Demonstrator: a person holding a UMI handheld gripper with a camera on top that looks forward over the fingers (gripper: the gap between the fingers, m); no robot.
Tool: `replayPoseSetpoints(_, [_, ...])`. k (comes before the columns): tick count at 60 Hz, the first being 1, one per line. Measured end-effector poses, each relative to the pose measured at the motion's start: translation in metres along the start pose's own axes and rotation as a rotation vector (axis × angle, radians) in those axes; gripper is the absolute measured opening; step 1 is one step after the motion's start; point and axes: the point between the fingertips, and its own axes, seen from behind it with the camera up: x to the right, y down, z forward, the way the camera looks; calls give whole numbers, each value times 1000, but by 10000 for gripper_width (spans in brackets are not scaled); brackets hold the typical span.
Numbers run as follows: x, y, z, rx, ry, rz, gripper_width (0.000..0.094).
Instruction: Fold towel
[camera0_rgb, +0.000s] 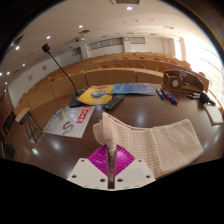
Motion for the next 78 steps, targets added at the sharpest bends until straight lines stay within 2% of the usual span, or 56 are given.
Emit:
replayPoseSetpoints(7, [-6,-50,-46,100,-123,119,49])
replayPoseSetpoints(12, [14,-70,-64,124,-170,201,48])
replayPoseSetpoints(17, [59,-74,-60,125,-120,218,49])
replayPoseSetpoints(24, [130,-53,-40,82,-50,227,56])
replayPoseSetpoints(29, [167,-40,-25,52,-1,219,95])
replayPoseSetpoints(34, [202,-32,-15,49,34,185,225])
replayPoseSetpoints(40, [255,-38,-15,82,139,83,531])
replayPoseSetpoints(45, [291,-42,-21,96,246,-15,863])
replayPoseSetpoints(48, [303,-45,-28,103,278,-51,840])
replayPoseSetpoints(59, [309,-48,-88,116,336,-93,851])
replayPoseSetpoints(67, [290,-27,-147,92,378,-87,851])
replayPoseSetpoints(78, [234,17,-223,69,377,-60,853])
